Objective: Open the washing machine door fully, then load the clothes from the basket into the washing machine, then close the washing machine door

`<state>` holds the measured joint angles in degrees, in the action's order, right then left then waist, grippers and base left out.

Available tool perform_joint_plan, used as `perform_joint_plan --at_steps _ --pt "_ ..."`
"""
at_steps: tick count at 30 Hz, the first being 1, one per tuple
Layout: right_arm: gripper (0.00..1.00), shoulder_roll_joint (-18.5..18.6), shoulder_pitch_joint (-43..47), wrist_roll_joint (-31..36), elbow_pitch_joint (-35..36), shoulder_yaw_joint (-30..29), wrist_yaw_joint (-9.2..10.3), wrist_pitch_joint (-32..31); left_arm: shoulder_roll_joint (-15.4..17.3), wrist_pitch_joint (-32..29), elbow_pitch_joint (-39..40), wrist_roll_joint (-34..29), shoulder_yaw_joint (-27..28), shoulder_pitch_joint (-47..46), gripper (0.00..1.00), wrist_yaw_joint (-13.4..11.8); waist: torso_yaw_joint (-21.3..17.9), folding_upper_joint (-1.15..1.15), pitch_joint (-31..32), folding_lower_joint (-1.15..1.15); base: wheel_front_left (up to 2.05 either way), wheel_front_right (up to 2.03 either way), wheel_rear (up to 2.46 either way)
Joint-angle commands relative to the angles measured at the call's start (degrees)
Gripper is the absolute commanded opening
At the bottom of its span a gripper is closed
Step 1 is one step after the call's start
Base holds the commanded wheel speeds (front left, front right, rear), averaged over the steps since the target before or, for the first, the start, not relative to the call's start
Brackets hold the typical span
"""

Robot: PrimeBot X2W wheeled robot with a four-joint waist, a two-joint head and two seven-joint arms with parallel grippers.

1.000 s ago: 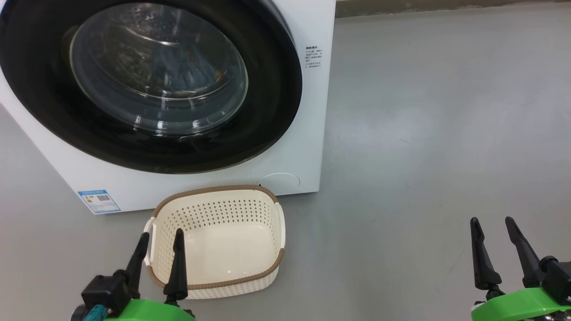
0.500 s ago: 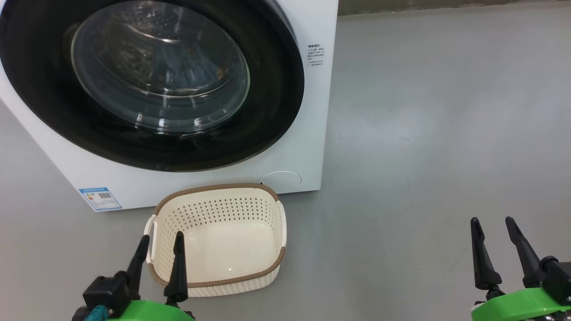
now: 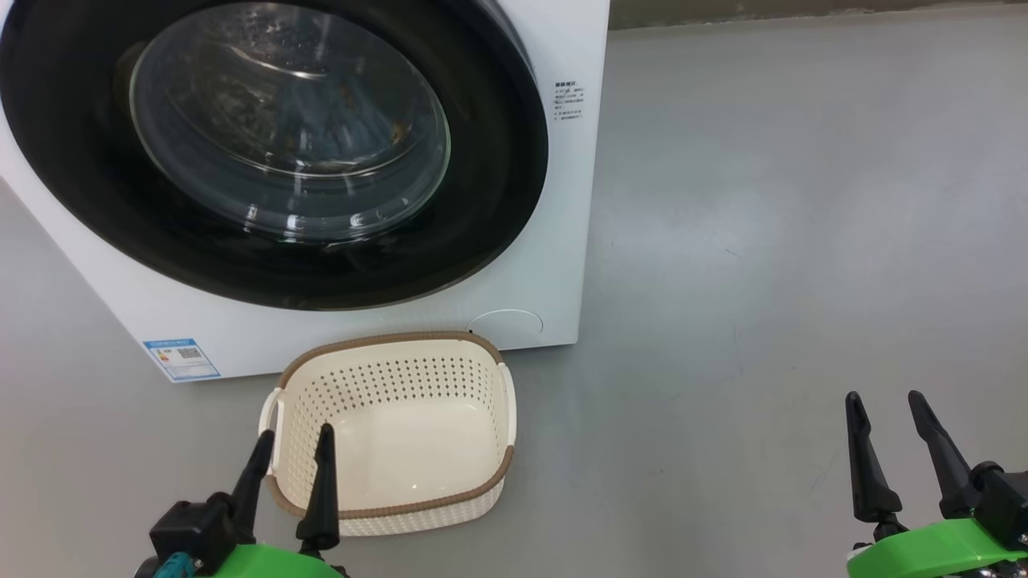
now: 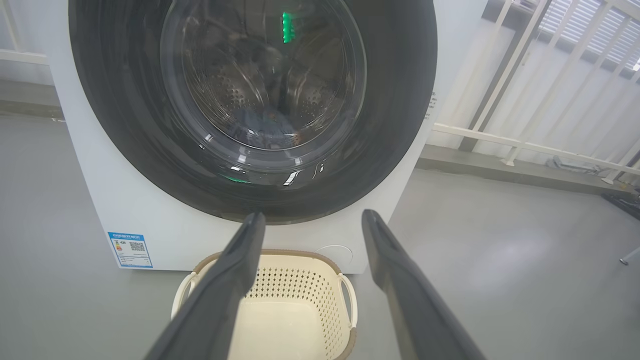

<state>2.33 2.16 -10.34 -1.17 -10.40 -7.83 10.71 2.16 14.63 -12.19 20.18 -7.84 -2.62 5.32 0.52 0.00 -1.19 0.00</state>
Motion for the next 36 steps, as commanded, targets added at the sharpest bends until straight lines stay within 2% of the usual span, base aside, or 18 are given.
perform_joint_plan --at_steps 1,10,11,18,22,26,36 --pt "1.00 0.5 -0.6 -0.3 1.3 1.5 0.34 0.4 0.7 0.4 1.1 0.5 2.0 -1.4 1.00 0.1 0.0 0.00 0.0 0.00 0.00 0.00 0.00" --pt "1.00 0.5 -0.5 -0.2 1.5 1.6 0.34 0.3 0.7 0.4 1.6 0.9 1.9 -1.1 1.00 0.0 0.2 0.00 0.0 0.00 0.00 0.00 0.00" --pt "0.00 0.0 0.0 0.0 0.0 0.1 0.00 0.0 0.0 0.0 0.1 0.8 0.1 0.0 0.00 0.0 0.2 0.00 0.1 0.00 0.00 0.00 0.00" --pt "0.00 -0.5 0.0 -1.7 -3.0 0.1 0.00 -0.6 -0.4 -0.5 -2.0 2.4 0.0 0.9 0.00 0.0 0.2 0.00 0.1 0.01 0.00 0.00 0.00" --pt "0.00 -0.4 -0.2 -4.3 -3.2 0.2 0.01 -1.2 -0.3 -1.1 -2.0 4.7 0.4 0.8 0.00 0.1 0.1 0.00 0.2 0.13 0.00 0.00 0.00" --pt "0.00 -0.4 -0.5 -6.9 -3.5 0.4 0.02 -1.6 -0.3 -1.7 -2.0 7.0 0.9 0.6 0.00 0.2 0.1 0.00 0.2 0.02 0.00 0.00 0.00" --pt "0.00 -0.3 -1.1 -13.5 -4.3 0.8 0.05 -2.9 -0.1 -3.4 -2.0 12.8 2.0 0.2 0.00 0.3 0.1 0.00 0.2 0.00 0.00 0.00 0.00"
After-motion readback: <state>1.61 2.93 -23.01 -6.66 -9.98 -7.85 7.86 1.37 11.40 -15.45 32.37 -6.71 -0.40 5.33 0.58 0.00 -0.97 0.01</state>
